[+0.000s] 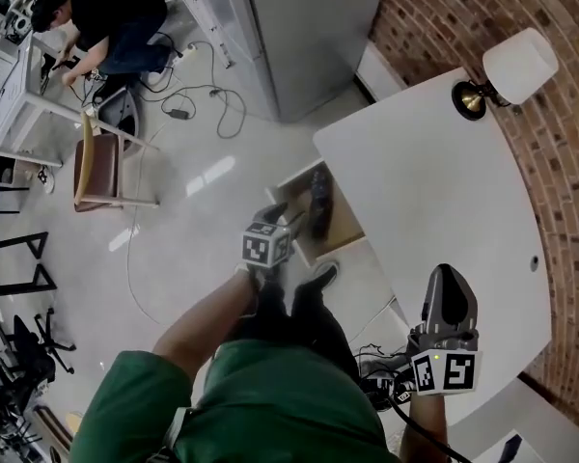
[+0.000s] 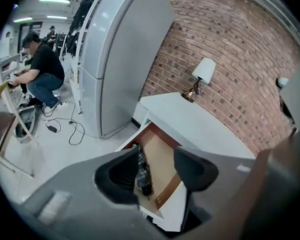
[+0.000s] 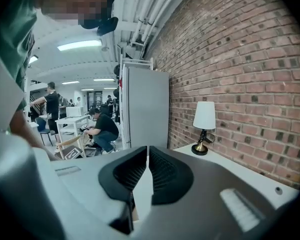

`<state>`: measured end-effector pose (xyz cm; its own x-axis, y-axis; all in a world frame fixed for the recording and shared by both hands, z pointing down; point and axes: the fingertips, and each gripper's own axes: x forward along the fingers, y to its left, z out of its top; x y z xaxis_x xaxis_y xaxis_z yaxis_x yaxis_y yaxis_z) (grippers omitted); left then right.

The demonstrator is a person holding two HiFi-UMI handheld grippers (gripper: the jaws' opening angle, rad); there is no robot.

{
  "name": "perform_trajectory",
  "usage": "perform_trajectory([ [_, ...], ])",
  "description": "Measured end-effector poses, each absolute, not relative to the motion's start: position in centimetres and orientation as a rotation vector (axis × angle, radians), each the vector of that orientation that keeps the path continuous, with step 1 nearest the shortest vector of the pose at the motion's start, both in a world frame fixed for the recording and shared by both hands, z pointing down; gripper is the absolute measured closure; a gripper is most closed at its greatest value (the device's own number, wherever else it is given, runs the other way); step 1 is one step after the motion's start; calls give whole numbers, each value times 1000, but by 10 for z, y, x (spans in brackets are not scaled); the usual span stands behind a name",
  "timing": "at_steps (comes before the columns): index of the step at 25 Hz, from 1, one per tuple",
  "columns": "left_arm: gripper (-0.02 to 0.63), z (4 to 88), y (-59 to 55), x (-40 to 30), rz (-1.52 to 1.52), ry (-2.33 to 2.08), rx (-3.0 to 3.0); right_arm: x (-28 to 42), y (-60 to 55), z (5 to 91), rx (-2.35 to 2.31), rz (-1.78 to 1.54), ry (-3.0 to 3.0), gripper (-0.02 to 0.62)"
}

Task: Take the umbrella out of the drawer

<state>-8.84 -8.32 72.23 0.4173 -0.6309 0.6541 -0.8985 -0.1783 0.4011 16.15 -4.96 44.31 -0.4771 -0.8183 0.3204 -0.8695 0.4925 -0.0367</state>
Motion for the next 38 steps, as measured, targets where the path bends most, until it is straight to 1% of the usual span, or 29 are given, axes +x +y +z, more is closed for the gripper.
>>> perform_trajectory([
  [5, 371, 774, -108, -76, 461, -1261, 1849, 166, -61, 477, 1402, 344, -2421, 583],
  [12, 352, 872, -134, -68, 500, -1177, 1760, 162, -65, 520, 1418, 433, -2268, 583],
  [17, 350, 926, -163, -66, 528, -1156, 1693, 162, -81, 552, 1404, 486, -2174, 583],
  [19, 325, 947, -168, -60, 548, -1150, 1676, 166, -83, 563, 1425, 533, -2130, 583],
  [23, 242, 982, -173, -57, 584, -1166, 1612, 159, -86, 581, 1417, 551, -2092, 583],
  [26, 225, 1005, -179, -54, 580, -1171, 1584, 154, -88, 588, 1409, 541, -2075, 583],
  [29, 224, 1024, -184, -48, 584, -1160, 1559, 159, -89, 593, 1422, 552, -2055, 583],
  [33, 225, 1050, -177, -56, 748, -1155, 1501, 167, -86, 596, 1435, 548, -2026, 583],
  [34, 250, 1054, -176, -55, 780, -1135, 1511, 169, -85, 597, 1438, 548, -2019, 583],
  [36, 323, 1056, -177, -51, 805, -1107, 1543, 173, -83, 599, 1450, 559, -2008, 583],
  [38, 348, 1053, -177, -49, 792, -1093, 1550, 174, -83, 599, 1457, 570, -2005, 583],
])
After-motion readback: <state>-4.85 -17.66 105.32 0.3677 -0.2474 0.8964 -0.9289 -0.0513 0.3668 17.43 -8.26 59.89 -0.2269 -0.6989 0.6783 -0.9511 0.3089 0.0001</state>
